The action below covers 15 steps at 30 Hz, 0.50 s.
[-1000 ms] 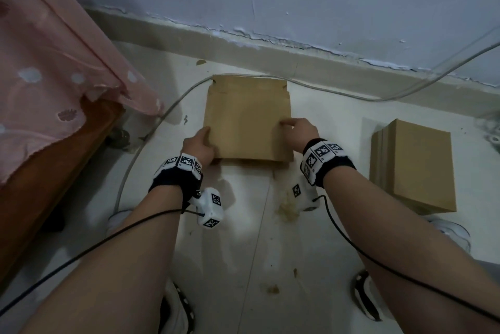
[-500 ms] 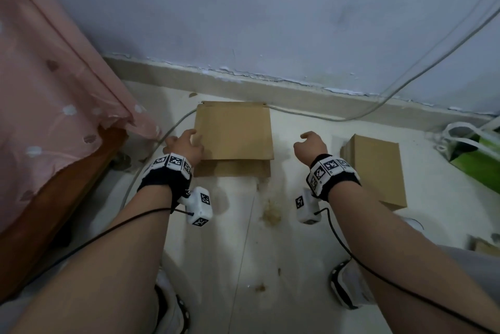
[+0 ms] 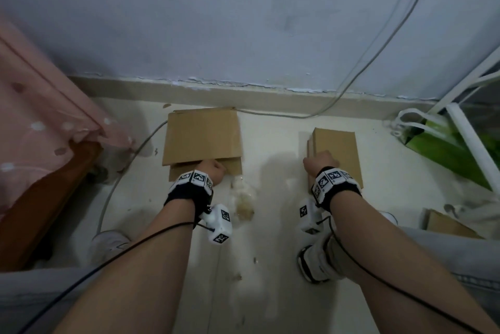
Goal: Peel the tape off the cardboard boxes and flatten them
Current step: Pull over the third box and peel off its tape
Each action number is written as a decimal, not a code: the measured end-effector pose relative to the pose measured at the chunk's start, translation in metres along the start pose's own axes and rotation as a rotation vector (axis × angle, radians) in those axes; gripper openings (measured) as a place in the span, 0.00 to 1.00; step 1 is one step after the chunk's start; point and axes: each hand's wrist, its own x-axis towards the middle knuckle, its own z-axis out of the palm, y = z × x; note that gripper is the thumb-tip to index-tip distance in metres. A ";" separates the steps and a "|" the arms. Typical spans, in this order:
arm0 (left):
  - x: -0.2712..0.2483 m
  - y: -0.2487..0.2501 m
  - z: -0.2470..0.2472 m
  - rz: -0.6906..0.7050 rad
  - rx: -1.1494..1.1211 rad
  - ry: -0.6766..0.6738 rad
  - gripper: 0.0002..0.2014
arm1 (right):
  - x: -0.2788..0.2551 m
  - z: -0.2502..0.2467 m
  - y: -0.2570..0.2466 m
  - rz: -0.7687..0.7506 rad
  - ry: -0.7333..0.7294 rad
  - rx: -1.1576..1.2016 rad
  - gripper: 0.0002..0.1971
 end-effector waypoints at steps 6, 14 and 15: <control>0.004 0.019 0.028 0.023 -0.009 -0.063 0.13 | 0.037 -0.011 0.025 0.126 0.127 -0.098 0.49; 0.006 0.025 0.040 -0.008 -0.037 -0.081 0.15 | 0.069 0.013 0.044 0.289 -0.048 -0.285 0.73; 0.004 0.023 0.038 -0.012 -0.047 -0.084 0.15 | 0.066 0.015 0.044 0.293 -0.043 -0.294 0.71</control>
